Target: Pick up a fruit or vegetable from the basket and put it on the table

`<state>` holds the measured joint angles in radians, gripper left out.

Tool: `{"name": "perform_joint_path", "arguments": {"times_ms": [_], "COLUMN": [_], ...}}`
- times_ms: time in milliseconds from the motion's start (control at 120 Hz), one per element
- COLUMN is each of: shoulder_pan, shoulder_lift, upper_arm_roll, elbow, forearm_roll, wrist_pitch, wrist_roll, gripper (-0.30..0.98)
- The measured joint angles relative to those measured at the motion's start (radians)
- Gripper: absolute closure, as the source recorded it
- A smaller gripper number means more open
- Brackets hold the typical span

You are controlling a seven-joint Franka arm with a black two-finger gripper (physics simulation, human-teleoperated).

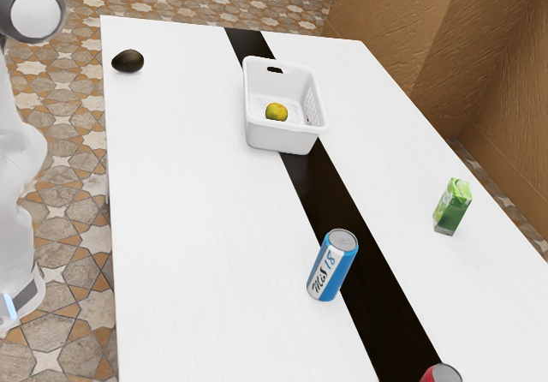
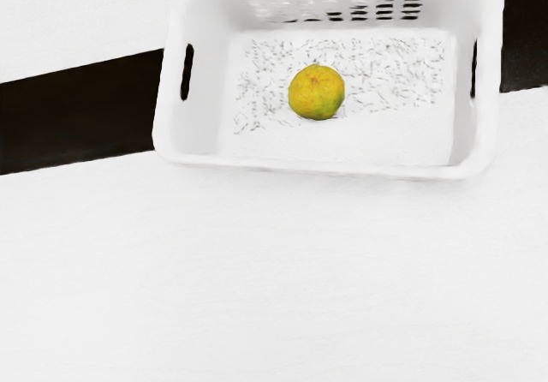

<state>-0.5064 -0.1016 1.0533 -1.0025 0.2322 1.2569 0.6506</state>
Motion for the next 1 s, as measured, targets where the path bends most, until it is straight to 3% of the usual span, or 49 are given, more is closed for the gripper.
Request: {"name": "perform_joint_path", "arguments": {"times_ms": [33,83,183,233,267,333,383,475,525,575,633,725,1000], "shoulder_pan": [0.129,0.189,0.095,-0.034,-0.213,-0.68,-0.851,-0.941,-0.967,-1.062,-1.121,-1.132,-1.265], "shoulder_lift": [0.009,0.046,0.14,0.067,-0.086,-0.431,-0.556,-0.615,-0.601,-0.601,-0.594,-0.595,-0.616], "upper_arm_roll": [-0.291,-0.502,-0.623,-0.63,-0.566,-0.25,-0.05,0.216,0.277,0.383,0.439,0.5,0.768], "elbow": [-0.012,-0.021,-0.023,-0.131,-0.295,-0.473,-0.542,-0.58,-0.564,-0.508,-0.479,-0.466,-0.468], "forearm_roll": [-0.013,-0.025,-0.007,0.018,0.072,0.295,0.41,0.534,0.571,0.592,0.608,0.618,0.55], "wrist_pitch": [-0.004,-0.009,-0.015,0.004,0.04,0.081,0.125,0.259,0.315,0.359,0.387,0.413,0.518], "wrist_roll": [-0.007,-0.019,-0.064,-0.096,-0.123,-0.191,-0.237,-0.307,-0.337,-0.363,-0.4,-0.449,-0.539], "gripper": [0.02,0.02,0.02,0.02,0.03,0.03,0.03,0.03,0.03,0.02,0.02,0.02,0.02]}}
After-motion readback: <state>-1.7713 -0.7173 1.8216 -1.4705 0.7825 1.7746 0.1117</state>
